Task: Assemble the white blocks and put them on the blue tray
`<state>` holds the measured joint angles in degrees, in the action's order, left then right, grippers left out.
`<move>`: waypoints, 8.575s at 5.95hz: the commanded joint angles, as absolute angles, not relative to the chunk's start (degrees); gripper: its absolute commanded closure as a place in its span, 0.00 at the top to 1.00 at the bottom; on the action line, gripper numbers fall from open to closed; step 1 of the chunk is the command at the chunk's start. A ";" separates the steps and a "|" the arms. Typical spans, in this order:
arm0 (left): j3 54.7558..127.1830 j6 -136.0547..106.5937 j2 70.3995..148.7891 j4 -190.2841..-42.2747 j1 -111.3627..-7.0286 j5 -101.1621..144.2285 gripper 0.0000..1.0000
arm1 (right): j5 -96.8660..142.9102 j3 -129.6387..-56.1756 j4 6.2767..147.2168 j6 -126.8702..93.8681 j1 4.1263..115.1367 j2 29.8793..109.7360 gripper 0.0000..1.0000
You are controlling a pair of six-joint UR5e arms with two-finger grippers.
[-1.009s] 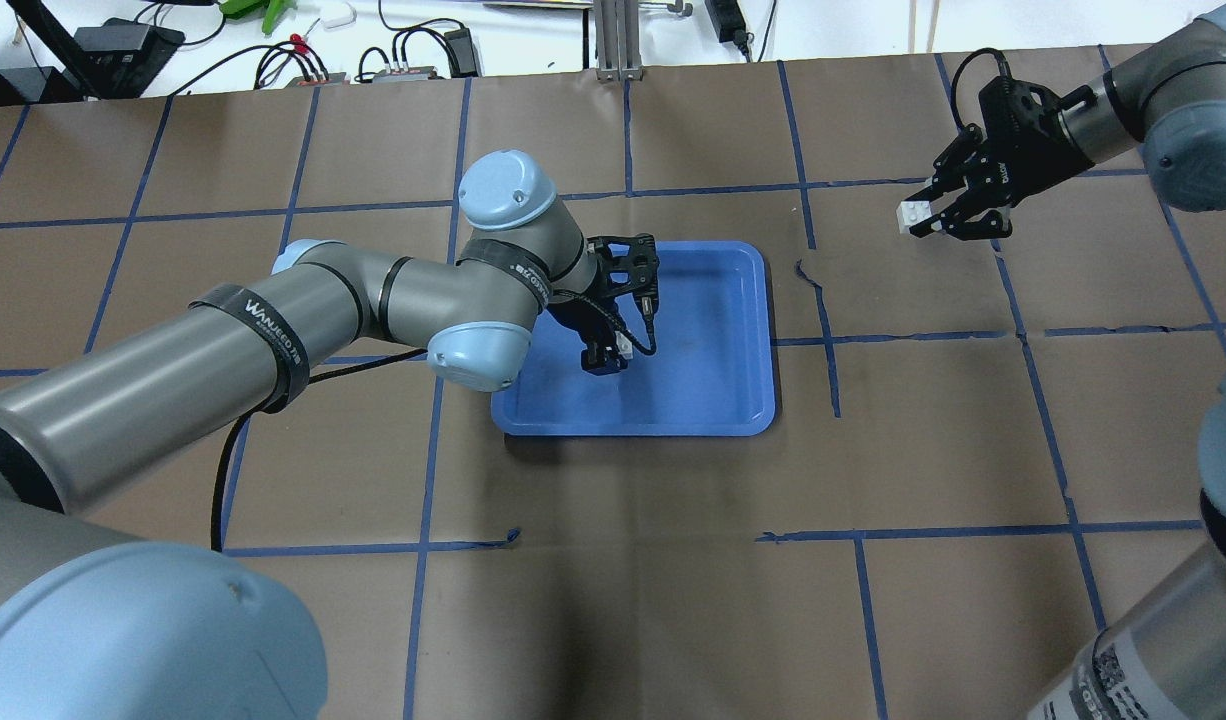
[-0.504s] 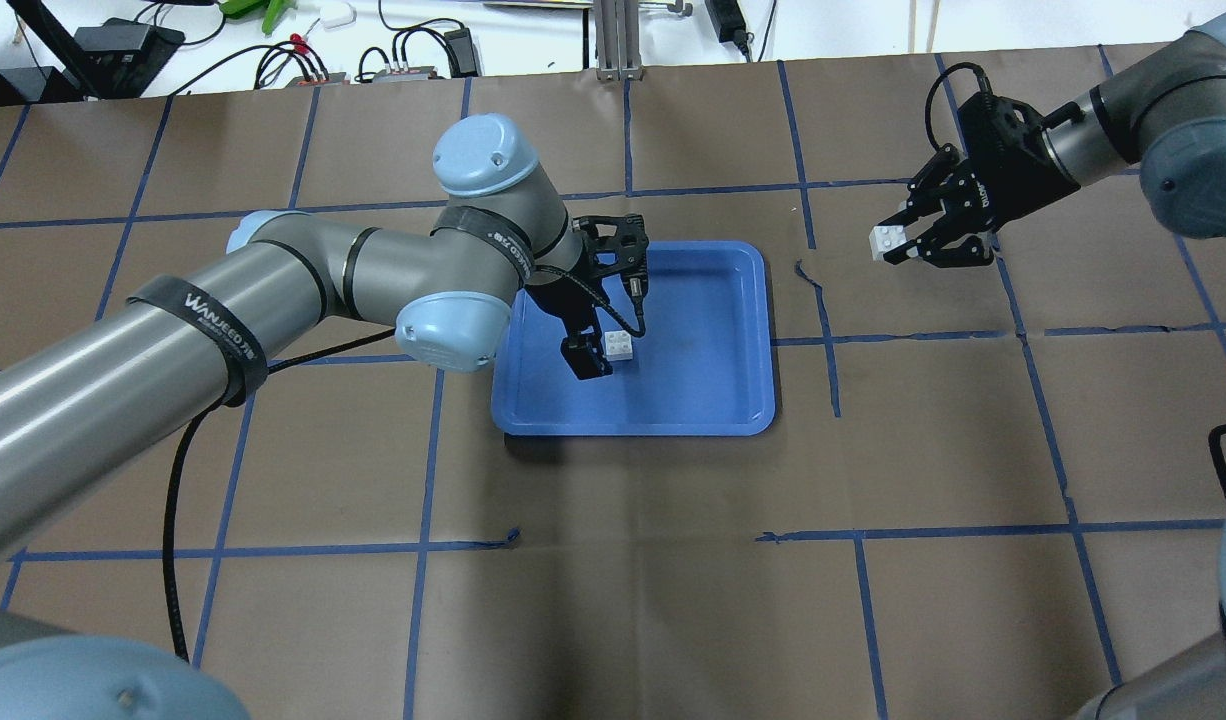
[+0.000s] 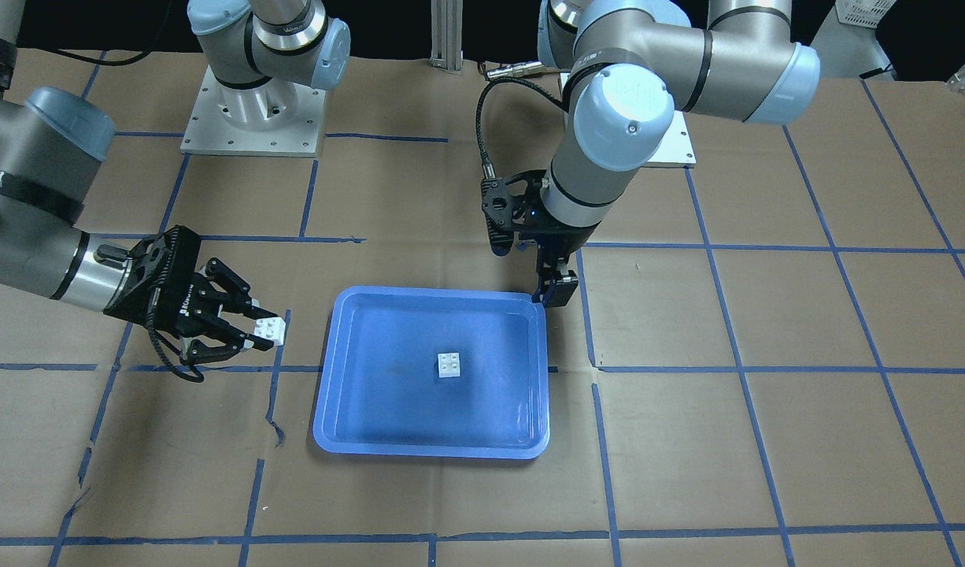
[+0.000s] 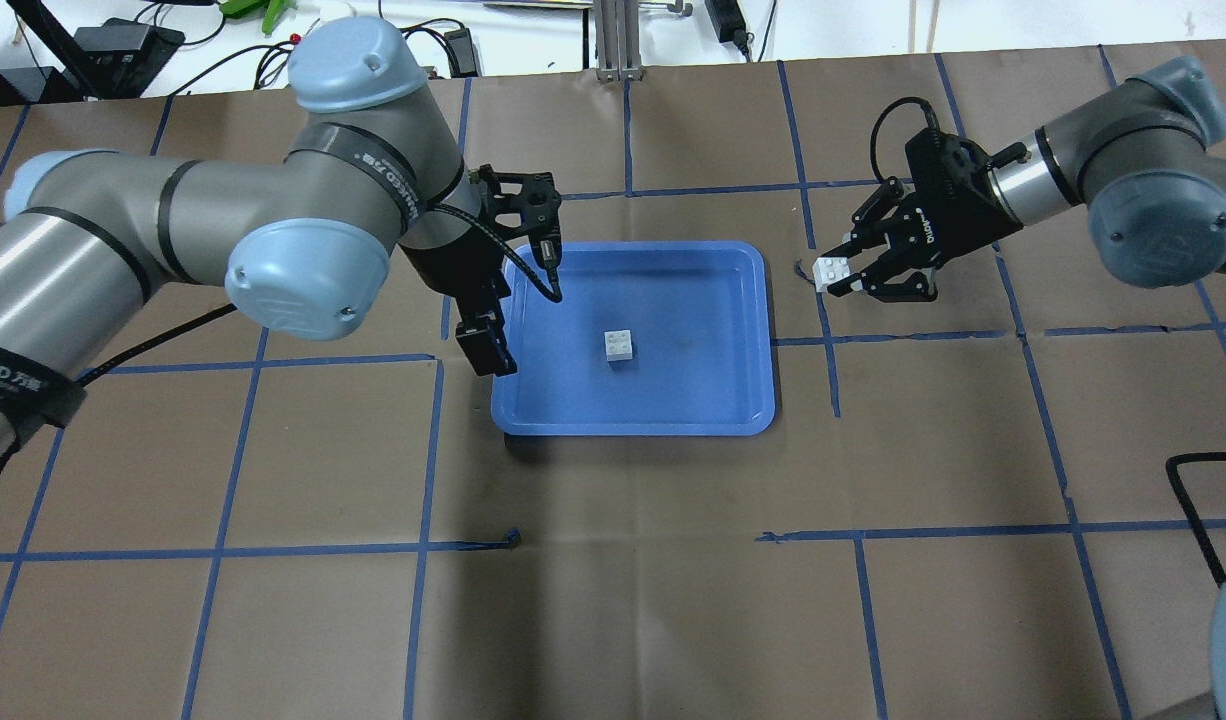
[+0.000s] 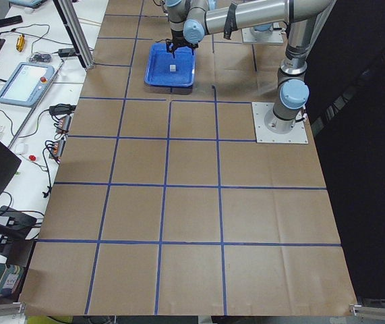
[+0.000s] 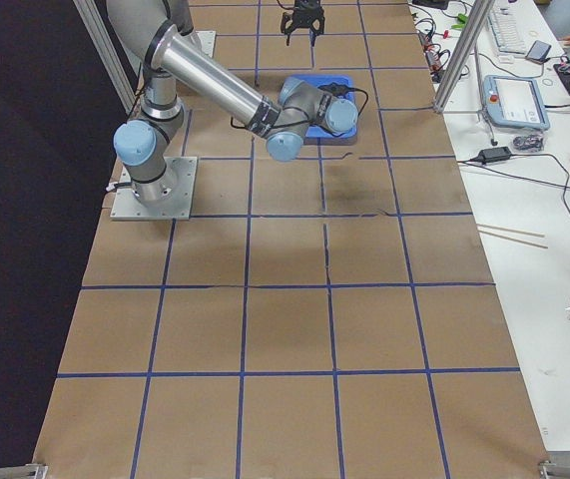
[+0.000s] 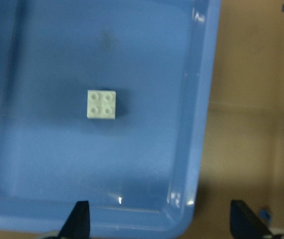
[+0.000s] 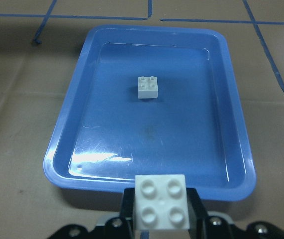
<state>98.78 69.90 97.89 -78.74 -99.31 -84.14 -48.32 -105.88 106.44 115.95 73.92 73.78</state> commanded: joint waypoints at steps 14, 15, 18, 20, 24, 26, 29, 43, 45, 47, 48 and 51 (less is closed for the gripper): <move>94.83 -2.99 84.37 -85.43 -90.88 -91.14 0.99 | -45.88 -113.47 148.01 85.52 91.58 59.77 0.17; 94.83 -2.90 84.37 -85.34 -90.88 -90.71 0.99 | -45.79 -113.47 148.01 85.43 91.58 59.68 0.17; 94.75 -2.90 84.37 -85.17 -90.88 -90.88 0.99 | -45.70 -113.38 148.18 83.42 91.58 59.68 0.14; 94.75 -2.90 84.29 -85.17 -90.79 -90.36 0.99 | -46.57 -113.03 149.23 82.88 91.58 58.98 0.13; 94.66 -2.55 84.37 -85.17 -90.36 -90.44 0.99 | -46.76 -112.94 152.49 82.79 93.78 57.22 0.13; 94.57 -2.55 84.37 -85.17 -90.35 -90.44 0.99 | -46.76 -113.11 152.32 82.62 93.78 57.39 0.13; 94.57 -2.55 84.37 -85.17 -90.35 -90.44 0.99 | -46.23 -113.03 152.49 77.90 93.78 57.30 0.99; 94.48 -2.55 84.38 -84.55 -90.26 -90.44 0.99 | -87.98 -93.37 97.09 -6.09 90.53 84.35 1.00; 94.48 -2.55 84.29 -84.55 -90.26 -90.44 0.99 | -87.71 -88.97 89.08 -6.50 90.53 87.27 1.00; 94.48 -2.55 84.37 -84.55 -90.26 -90.35 0.99 | -87.63 -84.73 84.03 -6.59 90.62 86.93 1.00; 94.48 -2.55 84.37 -84.55 -90.26 -90.35 0.99 | -87.89 -84.81 84.02 -6.59 90.70 86.84 1.00; 94.48 -2.55 84.90 -84.03 -90.26 -90.35 0.99 | -87.98 -85.08 84.02 -6.68 90.70 86.84 1.00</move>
